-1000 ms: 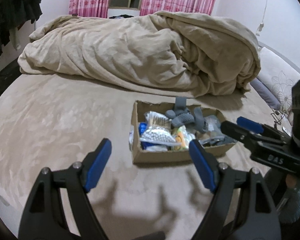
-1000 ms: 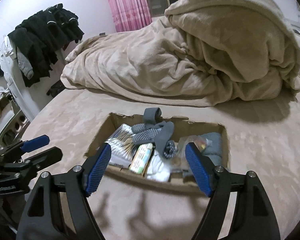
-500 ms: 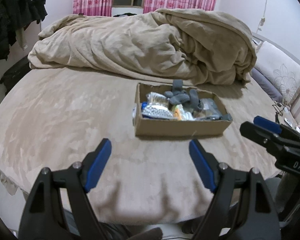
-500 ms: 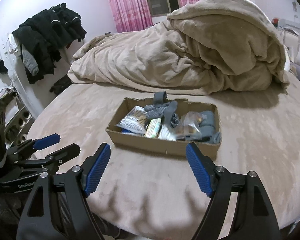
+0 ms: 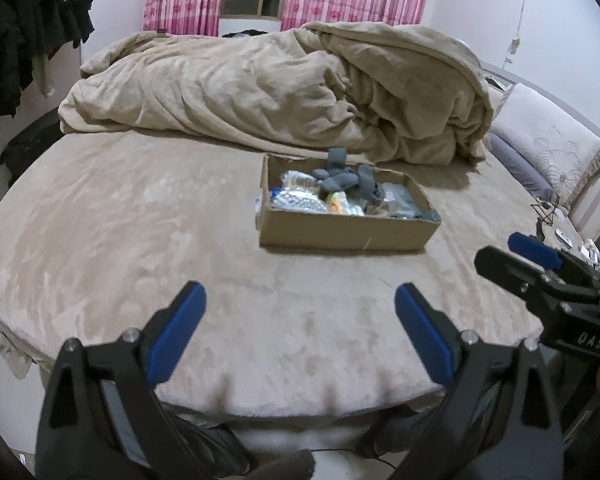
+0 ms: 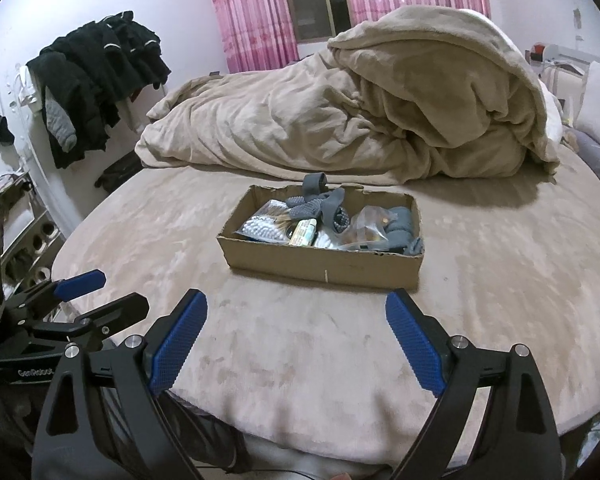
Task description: Organize objects
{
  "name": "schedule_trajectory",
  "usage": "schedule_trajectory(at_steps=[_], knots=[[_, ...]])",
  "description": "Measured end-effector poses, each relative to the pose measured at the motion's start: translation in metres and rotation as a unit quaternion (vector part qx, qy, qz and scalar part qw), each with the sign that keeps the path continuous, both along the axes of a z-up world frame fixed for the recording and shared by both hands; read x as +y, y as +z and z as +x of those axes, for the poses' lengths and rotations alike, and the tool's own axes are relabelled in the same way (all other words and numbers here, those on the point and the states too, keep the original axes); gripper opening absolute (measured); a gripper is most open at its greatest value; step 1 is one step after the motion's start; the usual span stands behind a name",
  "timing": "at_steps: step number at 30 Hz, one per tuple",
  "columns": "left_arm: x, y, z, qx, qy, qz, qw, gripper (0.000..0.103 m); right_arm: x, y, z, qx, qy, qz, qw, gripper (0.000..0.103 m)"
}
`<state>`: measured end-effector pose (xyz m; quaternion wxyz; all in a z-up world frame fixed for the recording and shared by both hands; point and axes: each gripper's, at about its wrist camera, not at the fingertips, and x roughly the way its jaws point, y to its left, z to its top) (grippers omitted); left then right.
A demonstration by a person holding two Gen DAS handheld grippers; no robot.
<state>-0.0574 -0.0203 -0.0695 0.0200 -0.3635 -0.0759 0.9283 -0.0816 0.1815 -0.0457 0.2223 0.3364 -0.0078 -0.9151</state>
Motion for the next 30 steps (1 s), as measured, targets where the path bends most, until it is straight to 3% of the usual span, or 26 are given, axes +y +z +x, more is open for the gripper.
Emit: schedule_trajectory(at_steps=[11,30], knots=[[-0.005,0.009,0.021,0.031,0.003,-0.010,0.9995,0.102,0.013,0.006,0.025,0.036,-0.014,-0.005,0.999,0.093],[0.007,0.006,0.043,0.045,-0.004,-0.023,0.9987,0.102,0.022,0.000,0.047,0.044,-0.029,-0.010,0.999,0.093]])
